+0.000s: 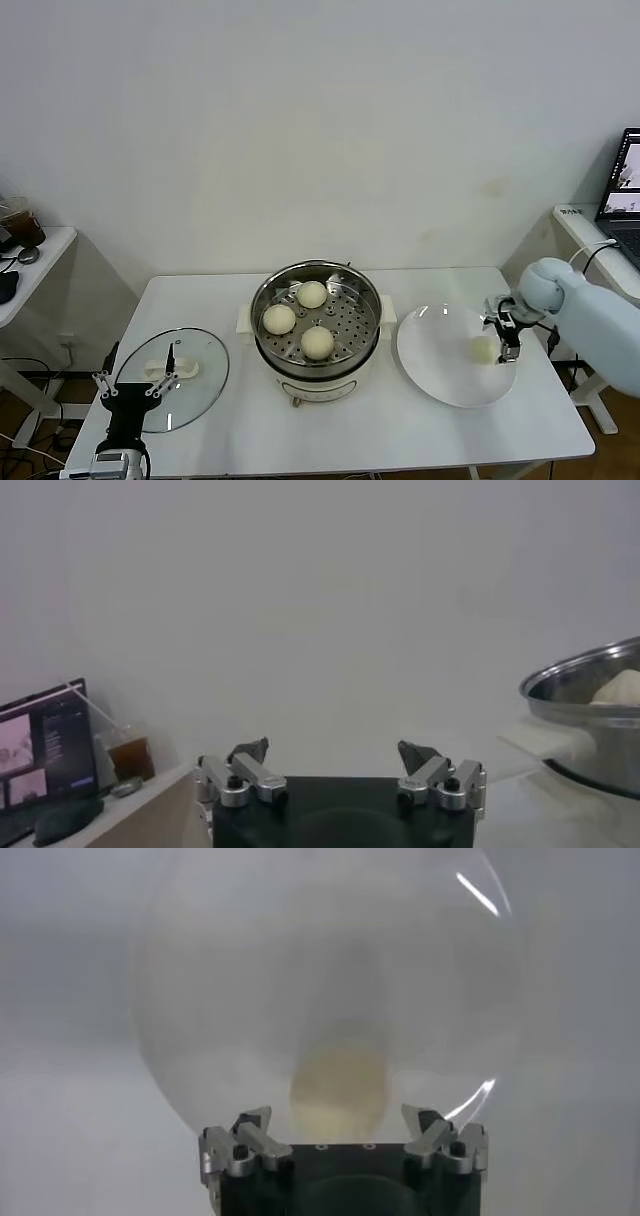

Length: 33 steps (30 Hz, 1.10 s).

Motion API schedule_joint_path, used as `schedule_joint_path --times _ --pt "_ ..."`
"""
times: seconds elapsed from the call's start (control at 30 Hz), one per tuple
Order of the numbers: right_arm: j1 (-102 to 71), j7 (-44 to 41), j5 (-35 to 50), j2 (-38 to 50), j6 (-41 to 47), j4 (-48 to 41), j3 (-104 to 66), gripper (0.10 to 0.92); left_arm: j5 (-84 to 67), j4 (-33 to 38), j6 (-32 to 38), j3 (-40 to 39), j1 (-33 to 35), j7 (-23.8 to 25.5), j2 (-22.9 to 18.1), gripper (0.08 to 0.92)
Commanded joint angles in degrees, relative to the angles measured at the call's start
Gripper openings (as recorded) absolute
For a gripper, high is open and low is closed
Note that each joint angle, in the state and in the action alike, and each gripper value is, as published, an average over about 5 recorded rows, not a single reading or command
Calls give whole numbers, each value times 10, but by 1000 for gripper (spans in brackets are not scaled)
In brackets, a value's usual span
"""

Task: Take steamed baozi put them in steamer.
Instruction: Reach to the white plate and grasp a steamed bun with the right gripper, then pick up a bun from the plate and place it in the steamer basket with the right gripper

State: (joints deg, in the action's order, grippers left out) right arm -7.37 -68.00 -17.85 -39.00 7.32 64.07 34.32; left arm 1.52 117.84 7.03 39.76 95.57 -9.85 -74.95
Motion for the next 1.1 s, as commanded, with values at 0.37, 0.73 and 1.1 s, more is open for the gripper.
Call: schedule_joint_path --times 0.37,0.73,1.1 --pt "-21 2 -41 -41 2 -47 -16 710 3 1 2 0 1 -1 -2 823" --pt "10 -16 -21 -23 18 -22 7 544 2 5 2 2 2 -1 0 823" --pt "229 -27 128 44 50 110 160 436 -1 6 1 -4 -8 -1 7 823"
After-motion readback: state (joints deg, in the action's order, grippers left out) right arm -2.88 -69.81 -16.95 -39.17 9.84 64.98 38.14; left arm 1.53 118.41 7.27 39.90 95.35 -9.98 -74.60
